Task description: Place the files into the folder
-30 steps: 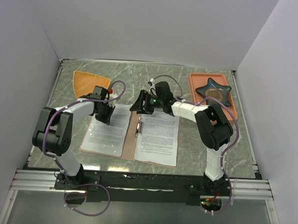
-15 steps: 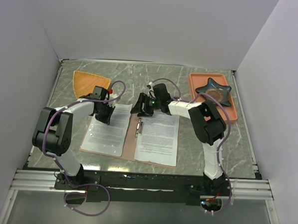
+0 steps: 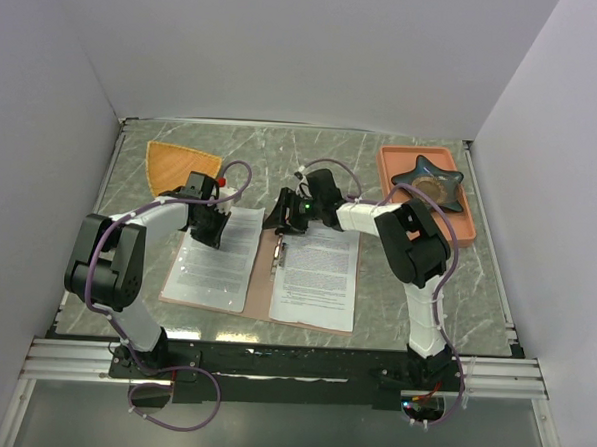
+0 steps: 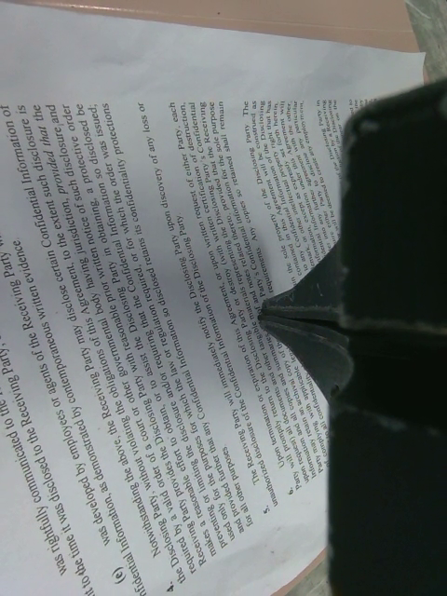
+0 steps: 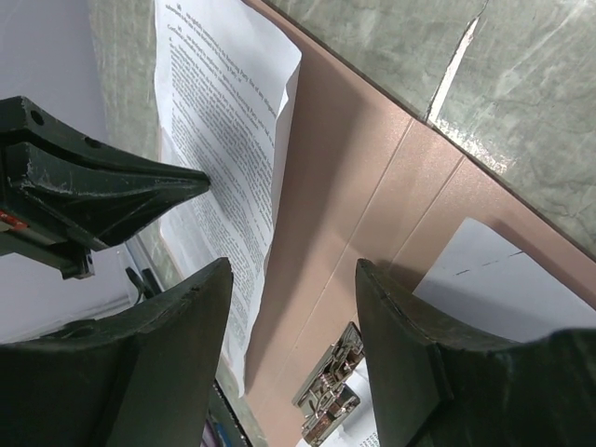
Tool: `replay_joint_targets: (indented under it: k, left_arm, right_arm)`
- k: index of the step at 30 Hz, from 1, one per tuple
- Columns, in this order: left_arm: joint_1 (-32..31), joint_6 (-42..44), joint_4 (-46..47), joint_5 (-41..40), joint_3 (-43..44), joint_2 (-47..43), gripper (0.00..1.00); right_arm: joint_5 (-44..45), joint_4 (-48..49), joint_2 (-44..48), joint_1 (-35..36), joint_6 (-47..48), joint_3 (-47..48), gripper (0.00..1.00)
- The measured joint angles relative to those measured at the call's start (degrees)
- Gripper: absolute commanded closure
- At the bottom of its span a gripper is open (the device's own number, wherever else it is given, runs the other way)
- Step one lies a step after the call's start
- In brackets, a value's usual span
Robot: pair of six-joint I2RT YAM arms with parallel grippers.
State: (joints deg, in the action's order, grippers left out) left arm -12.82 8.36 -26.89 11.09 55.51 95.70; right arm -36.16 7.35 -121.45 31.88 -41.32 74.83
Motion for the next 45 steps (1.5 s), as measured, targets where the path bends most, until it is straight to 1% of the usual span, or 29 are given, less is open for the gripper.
replay_joint_targets:
  k: [25, 45]
  left_arm:
    - [0.0, 0.0, 0.0, -0.02, 0.0, -0.04, 0.98]
    - [0.0, 0.0, 0.04, -0.04, -0.02, -0.09, 0.98]
  right_arm:
    - [-2.47, 5.46, 0.15, 1.16, -3.87, -4.26, 0.41]
    - [-2.45, 8.66, 4.37, 3.52, -6.29, -7.04, 0.45]
